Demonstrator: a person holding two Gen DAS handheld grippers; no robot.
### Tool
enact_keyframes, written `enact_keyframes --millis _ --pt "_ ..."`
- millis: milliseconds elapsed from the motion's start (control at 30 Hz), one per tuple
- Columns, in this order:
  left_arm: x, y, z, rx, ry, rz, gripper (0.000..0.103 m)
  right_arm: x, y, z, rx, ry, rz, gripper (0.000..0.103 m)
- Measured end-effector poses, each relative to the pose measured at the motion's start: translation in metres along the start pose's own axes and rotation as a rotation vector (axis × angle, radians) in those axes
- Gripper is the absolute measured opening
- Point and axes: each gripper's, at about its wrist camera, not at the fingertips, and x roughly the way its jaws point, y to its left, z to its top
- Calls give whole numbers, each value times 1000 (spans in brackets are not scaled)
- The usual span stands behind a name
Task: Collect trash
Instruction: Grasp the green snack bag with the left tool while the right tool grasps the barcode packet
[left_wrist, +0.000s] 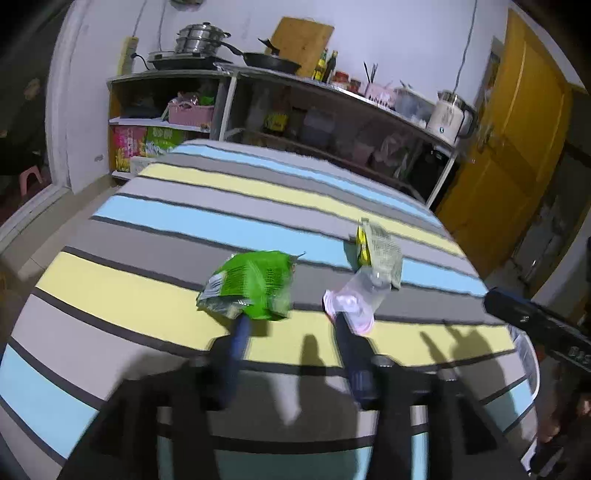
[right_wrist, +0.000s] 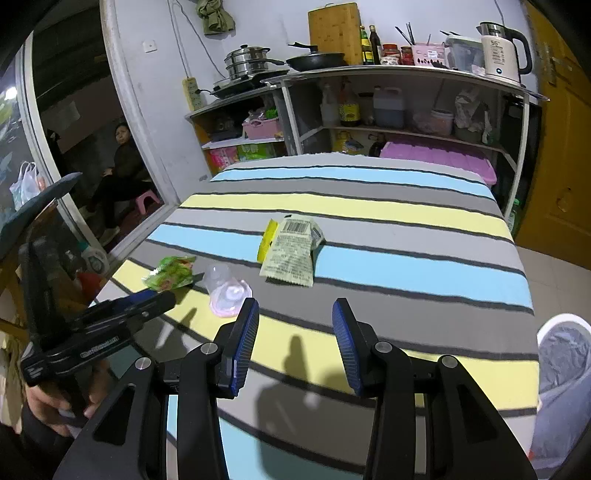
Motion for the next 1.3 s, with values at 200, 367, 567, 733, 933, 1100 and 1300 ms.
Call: enact_keyframes --millis 200,367,567,733,933,1100,1300 --pt "-4 13 7 -41 -26 48 60 12 2 10 1 9 6 43" --pt "-7 24 15 -45 -56 70 67 27 2 18 4 25 14 43" --pt "11 30 22 -22 12 73 67 52 2 26 -8 50 18 43" --pt "28 29 16 -52 78 77 67 72 3 35 -10 62 16 43" --pt "30 33 14 -88 76 77 67 98 -3 40 14 107 4 43" --pt "28 34 13 -98 72 87 56 109 -11 40 64 146 23 40" --pt "26 35 10 -108 71 71 38 96 -7 39 44 110 -11 24"
